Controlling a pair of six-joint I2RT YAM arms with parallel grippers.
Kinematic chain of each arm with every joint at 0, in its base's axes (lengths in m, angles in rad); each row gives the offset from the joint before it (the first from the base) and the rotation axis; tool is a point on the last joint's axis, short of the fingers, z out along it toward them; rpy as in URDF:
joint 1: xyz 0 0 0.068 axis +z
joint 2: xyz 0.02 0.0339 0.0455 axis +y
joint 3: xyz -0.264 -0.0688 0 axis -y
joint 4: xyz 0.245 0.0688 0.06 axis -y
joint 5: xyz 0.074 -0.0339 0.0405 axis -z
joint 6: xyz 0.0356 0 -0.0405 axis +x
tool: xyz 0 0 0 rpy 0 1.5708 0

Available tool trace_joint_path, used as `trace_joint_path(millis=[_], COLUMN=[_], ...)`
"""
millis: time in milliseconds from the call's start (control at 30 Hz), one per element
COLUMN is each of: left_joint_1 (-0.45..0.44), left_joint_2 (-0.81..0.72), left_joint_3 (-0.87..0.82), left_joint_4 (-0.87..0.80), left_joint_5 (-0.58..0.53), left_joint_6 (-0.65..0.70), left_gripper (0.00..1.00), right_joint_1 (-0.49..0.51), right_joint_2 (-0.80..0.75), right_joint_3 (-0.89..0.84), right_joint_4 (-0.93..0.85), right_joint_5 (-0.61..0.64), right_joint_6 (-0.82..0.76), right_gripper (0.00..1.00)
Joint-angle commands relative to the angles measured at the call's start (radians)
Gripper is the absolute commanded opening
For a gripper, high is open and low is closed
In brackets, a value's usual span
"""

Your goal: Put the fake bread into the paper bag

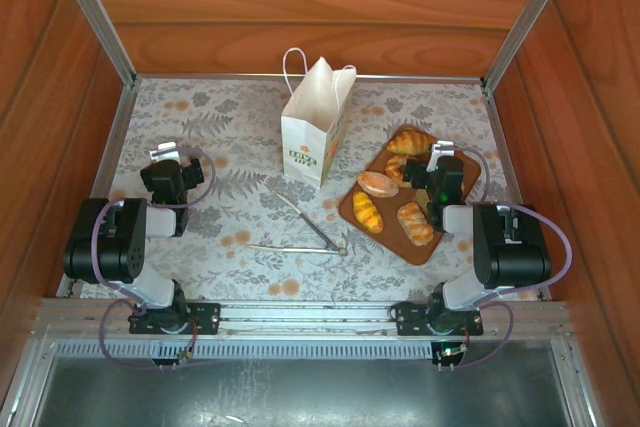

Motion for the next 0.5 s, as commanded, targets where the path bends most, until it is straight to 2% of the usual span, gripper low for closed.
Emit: trace_joint_path(millis=[0,333,467], left_joint_1=[0.0,0.0,-0.013], left_joint_2=[0.007,-0.012,-0.094], left_joint_3=[0.014,0.013,0.02], left_joint_4=[0.028,0.028,-0.04], left_joint_5=[0.006,-0.006,-0.03], left_joint_6=[0.009,0.006,0.03], left_gripper=[1.0,1.0,1.0], right_joint_1=[-0.004,-0.003,-0.003], right_joint_2=[-0.012,-0.031,-0.156], right_joint_3=[0.015,0.014,0.046], right_joint_4=[-0.003,-0.004,-0.186], right_joint_5=[-0.011,0.008,0.013], right_joint_6=[-0.012,-0.006,0.005], right_gripper=[1.0,1.0,1.0])
